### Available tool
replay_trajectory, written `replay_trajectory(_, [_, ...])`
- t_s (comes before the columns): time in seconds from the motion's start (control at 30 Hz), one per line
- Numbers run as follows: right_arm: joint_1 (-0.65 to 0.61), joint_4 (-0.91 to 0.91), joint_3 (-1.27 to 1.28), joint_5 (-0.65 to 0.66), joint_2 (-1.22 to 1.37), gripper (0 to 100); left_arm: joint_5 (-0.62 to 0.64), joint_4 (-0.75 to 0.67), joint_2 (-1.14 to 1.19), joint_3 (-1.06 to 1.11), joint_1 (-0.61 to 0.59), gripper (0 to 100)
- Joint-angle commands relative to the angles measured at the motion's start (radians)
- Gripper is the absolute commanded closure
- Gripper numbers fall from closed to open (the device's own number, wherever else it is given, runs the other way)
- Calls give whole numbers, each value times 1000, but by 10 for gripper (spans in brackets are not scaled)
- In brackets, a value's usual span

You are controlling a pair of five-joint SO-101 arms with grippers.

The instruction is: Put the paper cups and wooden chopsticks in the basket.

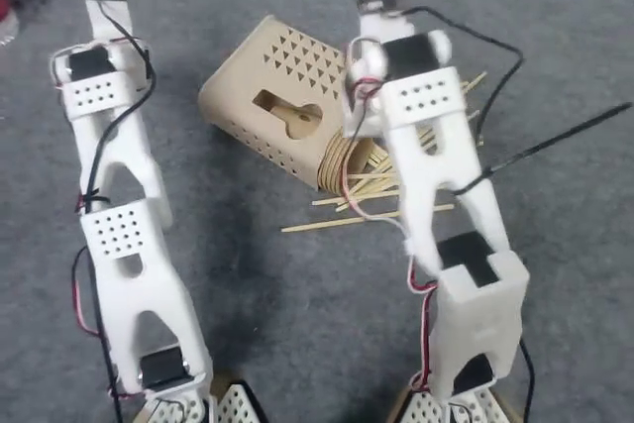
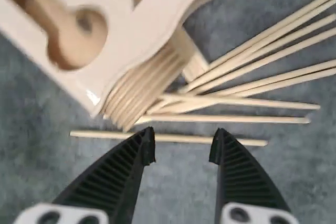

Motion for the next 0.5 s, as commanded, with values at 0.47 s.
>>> replay_trajectory(0.47, [-107, -432, 334, 21, -79, 809, -95, -249, 135, -12, 61, 988])
